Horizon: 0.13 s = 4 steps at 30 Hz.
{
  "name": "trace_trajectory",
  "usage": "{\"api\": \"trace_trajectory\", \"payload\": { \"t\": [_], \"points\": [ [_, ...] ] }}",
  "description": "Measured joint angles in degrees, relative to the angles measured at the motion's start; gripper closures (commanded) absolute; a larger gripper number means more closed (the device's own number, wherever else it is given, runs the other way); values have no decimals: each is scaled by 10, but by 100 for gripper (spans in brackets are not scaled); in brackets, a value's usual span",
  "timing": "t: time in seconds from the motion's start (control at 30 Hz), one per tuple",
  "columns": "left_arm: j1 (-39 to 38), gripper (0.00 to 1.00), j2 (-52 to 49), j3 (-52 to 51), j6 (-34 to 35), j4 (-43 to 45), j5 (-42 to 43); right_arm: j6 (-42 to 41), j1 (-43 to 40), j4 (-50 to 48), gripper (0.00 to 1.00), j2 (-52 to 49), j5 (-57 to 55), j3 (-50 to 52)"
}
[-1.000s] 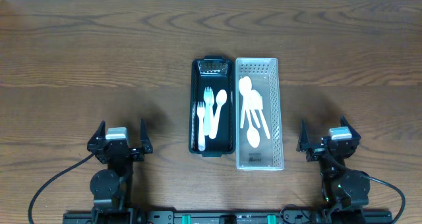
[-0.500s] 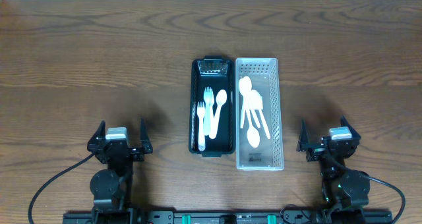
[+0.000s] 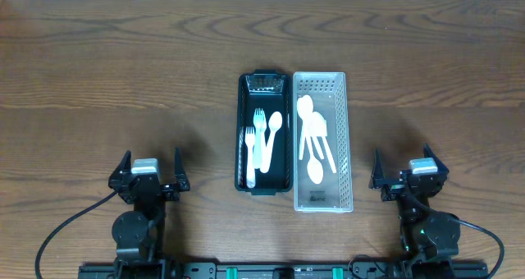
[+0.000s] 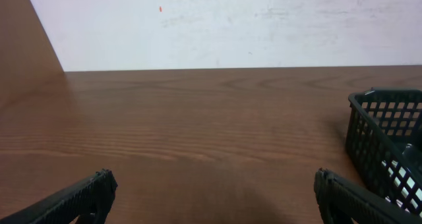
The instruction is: Pack container
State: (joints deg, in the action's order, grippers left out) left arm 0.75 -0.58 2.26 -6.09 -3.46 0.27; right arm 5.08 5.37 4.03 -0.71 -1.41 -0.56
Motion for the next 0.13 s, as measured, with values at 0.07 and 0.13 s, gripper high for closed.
{"api": "trace_trajectory", "payload": {
  "t": [0.07,0.13],
  "points": [
    [0,2,0,0,0,0,0,0,0,0,1,0,0,0],
    [0,2,0,0,0,0,0,0,0,0,1,0,0,0]
  ]
}}
